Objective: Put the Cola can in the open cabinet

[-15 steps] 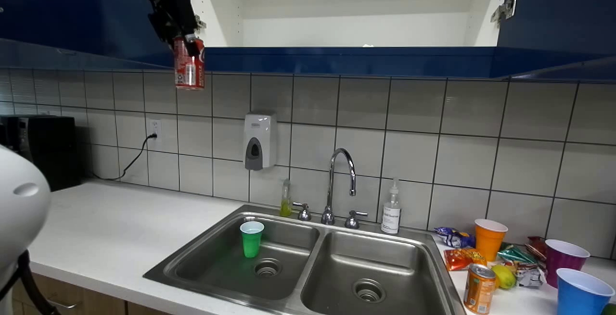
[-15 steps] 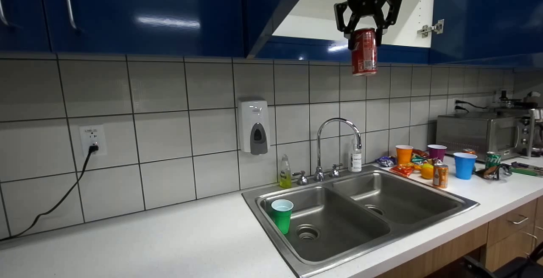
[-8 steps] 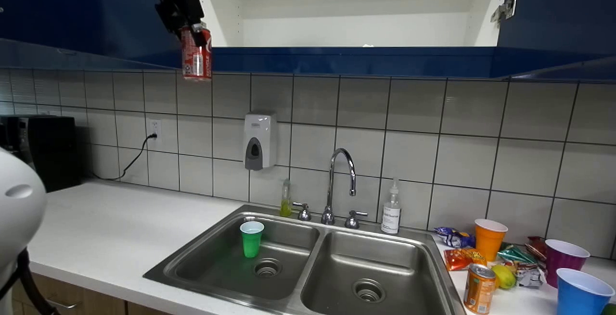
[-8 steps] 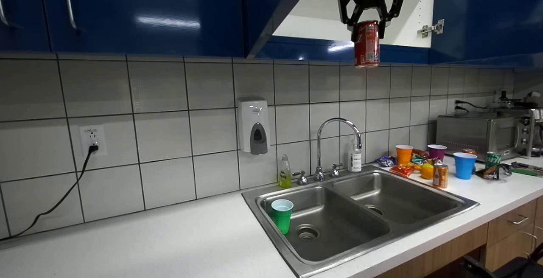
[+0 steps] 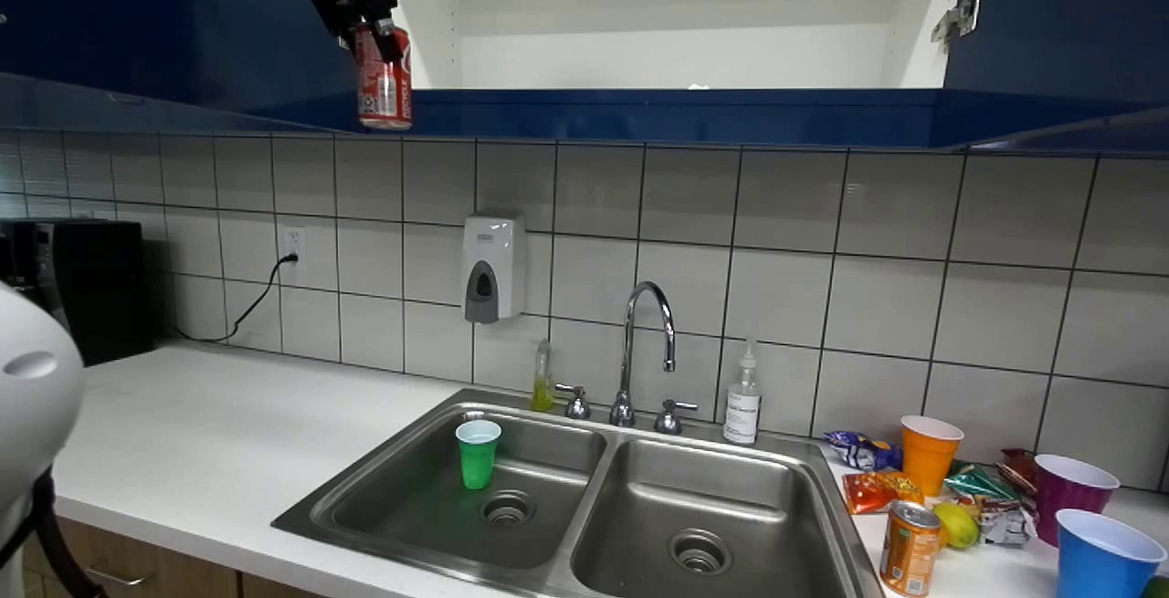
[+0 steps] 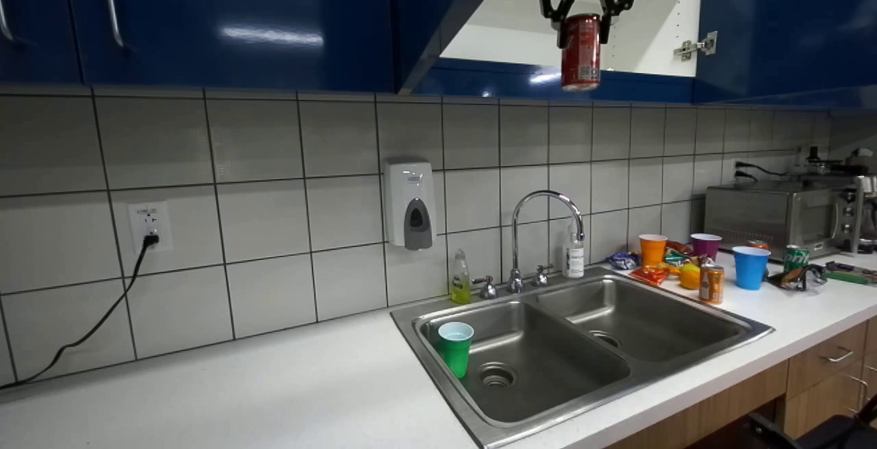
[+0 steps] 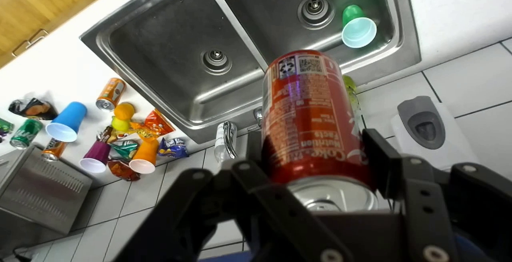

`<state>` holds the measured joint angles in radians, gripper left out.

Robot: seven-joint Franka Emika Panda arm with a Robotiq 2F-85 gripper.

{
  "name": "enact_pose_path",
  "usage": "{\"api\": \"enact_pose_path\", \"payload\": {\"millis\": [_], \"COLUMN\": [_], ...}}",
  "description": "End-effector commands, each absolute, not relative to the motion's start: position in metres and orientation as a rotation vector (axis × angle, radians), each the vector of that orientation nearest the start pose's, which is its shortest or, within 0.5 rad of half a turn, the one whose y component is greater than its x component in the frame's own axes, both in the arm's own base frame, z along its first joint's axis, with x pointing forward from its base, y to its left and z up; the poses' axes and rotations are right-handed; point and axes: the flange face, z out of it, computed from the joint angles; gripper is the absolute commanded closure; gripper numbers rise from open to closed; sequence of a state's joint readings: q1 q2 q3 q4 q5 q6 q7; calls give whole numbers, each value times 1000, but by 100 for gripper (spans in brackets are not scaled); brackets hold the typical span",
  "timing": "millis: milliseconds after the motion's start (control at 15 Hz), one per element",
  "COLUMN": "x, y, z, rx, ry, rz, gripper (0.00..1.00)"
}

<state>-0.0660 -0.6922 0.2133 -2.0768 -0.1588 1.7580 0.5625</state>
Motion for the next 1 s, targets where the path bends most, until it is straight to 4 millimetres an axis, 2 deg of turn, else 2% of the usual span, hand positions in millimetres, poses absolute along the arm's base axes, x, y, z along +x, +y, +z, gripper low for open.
{"api": "enact_pose_path", "payload": {"millis": [0, 667, 933], "x": [358, 385, 396], "y": [70, 74, 76], "z": [735, 773, 782], "rx": [-3152, -3137, -3123], "ry": [720, 702, 699], "rz": [-730, -816, -836], "gripper": [62, 62, 62]}}
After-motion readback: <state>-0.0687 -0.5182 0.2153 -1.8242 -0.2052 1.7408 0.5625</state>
